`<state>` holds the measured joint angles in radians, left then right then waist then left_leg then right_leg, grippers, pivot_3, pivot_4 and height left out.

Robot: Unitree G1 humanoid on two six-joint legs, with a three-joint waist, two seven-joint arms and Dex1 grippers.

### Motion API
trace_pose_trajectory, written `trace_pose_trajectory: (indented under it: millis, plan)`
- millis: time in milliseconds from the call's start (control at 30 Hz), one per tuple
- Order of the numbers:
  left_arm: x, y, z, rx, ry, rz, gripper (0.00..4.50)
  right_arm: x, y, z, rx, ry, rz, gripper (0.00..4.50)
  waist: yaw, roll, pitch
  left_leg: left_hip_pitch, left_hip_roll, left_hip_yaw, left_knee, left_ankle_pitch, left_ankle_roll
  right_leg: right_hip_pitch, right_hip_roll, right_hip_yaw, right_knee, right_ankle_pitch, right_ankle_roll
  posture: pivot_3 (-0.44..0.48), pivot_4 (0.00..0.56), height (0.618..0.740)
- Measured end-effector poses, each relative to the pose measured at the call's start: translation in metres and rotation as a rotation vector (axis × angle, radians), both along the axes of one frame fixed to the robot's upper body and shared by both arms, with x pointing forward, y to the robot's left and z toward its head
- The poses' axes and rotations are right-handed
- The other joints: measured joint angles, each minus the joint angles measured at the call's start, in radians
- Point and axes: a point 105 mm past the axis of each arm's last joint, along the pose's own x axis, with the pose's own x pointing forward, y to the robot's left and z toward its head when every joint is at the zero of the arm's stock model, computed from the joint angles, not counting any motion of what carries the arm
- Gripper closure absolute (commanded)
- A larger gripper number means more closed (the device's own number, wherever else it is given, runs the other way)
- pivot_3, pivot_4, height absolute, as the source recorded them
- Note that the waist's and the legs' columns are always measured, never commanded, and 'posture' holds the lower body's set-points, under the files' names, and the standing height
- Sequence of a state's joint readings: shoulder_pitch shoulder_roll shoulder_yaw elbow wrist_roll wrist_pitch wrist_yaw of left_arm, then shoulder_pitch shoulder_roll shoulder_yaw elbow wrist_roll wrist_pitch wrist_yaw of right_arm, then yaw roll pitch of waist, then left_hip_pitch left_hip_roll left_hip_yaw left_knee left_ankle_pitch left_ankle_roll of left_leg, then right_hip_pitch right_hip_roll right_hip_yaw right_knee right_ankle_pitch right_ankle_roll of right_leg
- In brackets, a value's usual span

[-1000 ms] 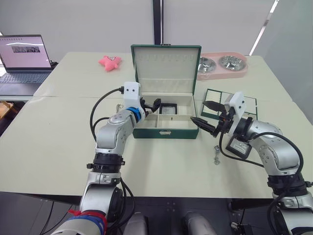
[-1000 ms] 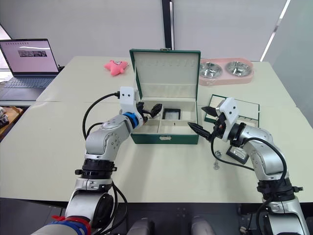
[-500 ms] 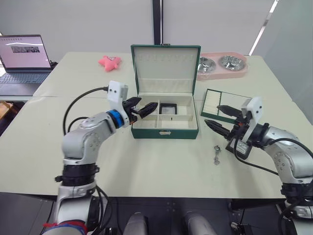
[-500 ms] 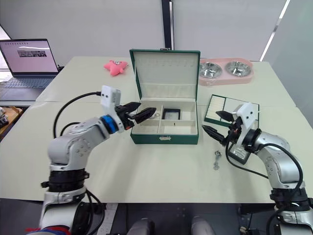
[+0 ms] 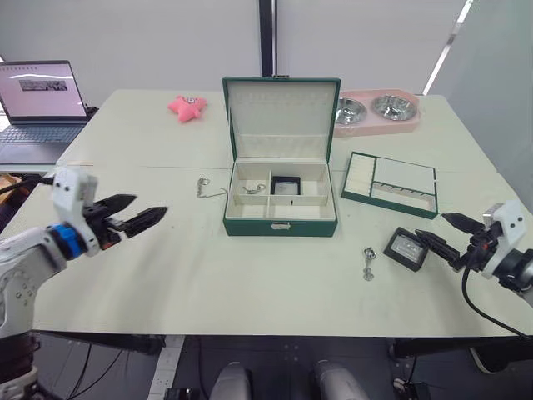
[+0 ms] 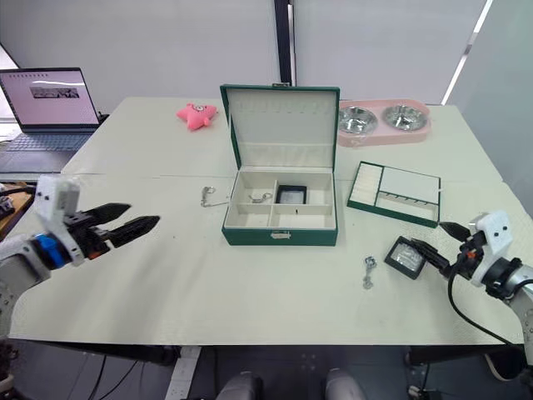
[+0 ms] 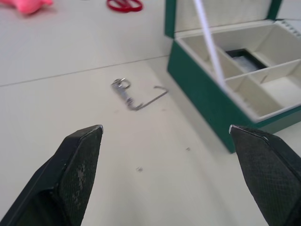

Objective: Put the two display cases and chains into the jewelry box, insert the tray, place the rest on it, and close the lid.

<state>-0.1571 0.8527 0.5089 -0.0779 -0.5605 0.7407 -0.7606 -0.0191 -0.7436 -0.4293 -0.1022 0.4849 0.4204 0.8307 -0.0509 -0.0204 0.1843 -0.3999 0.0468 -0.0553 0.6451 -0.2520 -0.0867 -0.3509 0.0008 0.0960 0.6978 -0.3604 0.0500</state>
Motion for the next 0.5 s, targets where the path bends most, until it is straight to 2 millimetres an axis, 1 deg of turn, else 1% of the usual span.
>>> trace_pose_trajectory:
  millis: [100, 167, 300, 400, 500]
  plan:
    - [-0.004, 0.021, -0.018, 0.041, 0.04, 0.098, 0.02, -0.001, -0.01, -0.005, 0.008, 0.0, -0.042, 0.0, 0.0, 0.0, 0.0, 0.0, 0.0, 0.0, 0.0, 0.0, 0.0, 0.0, 0.0, 0.0, 0.0, 0.0, 0.0, 0.0, 0.15, 0.74]
    - [-0.004, 0.029, -0.021, 0.063, 0.025, 0.144, 0.02, 0.0, -0.016, -0.007, 0.009, -0.015, -0.075, 0.0, 0.001, 0.0, 0.0, 0.0, 0.0, 0.0, 0.0, 0.0, 0.0, 0.0, 0.0, 0.0, 0.0, 0.0, 0.0, 0.0, 0.15, 0.74]
    - [0.001, 0.048, -0.021, 0.075, -0.055, 0.3, 0.02, 0.002, -0.021, -0.012, 0.024, -0.039, -0.121, 0.0, 0.002, 0.0, 0.0, 0.0, 0.0, 0.0, 0.0, 0.0, 0.0, 0.0, 0.0, 0.0, 0.0, 0.0, 0.0, 0.0, 0.15, 0.74]
    - [-0.002, 0.066, -0.03, 0.093, -0.073, 0.427, 0.02, 0.002, -0.028, -0.019, 0.032, -0.038, -0.161, 0.0, 0.0, 0.0, 0.0, 0.0, 0.0, 0.001, 0.0, 0.0, 0.0, 0.0, 0.0, 0.0, 0.0, 0.0, 0.0, 0.0, 0.15, 0.74]
    - [-0.007, 0.071, -0.043, 0.099, -0.055, 0.469, 0.02, 0.001, -0.037, -0.024, 0.047, -0.045, -0.21, 0.0, 0.0, 0.0, 0.0, 0.0, 0.0, 0.001, 0.0, 0.0, 0.0, 0.0, -0.001, 0.001, 0.0, 0.0, 0.0, 0.0, 0.15, 0.74]
